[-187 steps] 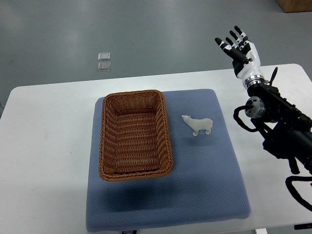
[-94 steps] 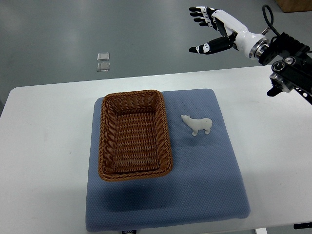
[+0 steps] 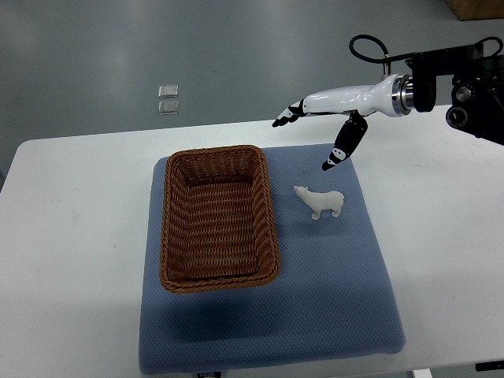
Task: Place white bear in brown basket with right hand
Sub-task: 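Swing the right hand over the table toward the white bear figurine, then lower the right hand onto the white bear and close fingers around it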
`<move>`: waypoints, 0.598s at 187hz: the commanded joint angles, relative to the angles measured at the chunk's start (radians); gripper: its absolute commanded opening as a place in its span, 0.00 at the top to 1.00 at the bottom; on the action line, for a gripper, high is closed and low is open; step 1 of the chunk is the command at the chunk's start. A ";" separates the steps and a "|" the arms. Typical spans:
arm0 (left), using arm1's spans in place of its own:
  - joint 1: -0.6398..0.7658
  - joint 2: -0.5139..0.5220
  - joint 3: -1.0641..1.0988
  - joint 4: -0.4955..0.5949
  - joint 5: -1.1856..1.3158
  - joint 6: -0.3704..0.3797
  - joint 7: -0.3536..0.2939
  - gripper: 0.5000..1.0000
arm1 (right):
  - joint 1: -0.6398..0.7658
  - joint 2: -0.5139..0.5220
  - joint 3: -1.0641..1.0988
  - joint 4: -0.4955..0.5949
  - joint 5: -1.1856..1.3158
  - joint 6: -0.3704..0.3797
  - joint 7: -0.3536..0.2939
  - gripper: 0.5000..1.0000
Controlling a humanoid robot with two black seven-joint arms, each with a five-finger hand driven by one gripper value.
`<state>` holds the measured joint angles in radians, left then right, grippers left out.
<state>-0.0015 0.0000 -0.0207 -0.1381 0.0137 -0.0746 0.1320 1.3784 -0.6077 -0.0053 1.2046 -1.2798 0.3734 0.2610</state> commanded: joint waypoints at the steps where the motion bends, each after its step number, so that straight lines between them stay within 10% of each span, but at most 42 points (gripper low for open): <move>1: 0.000 0.000 0.001 0.000 0.000 -0.001 0.000 0.00 | 0.010 0.011 -0.002 0.003 -0.041 0.018 0.000 0.17; 112: 0.000 0.000 -0.001 0.000 0.000 -0.001 0.000 0.00 | -0.226 0.046 0.001 -0.054 -0.041 -0.111 -0.003 0.22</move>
<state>-0.0015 0.0000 -0.0200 -0.1381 0.0138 -0.0750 0.1320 1.1811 -0.5725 -0.0061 1.1685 -1.3287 0.2856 0.2576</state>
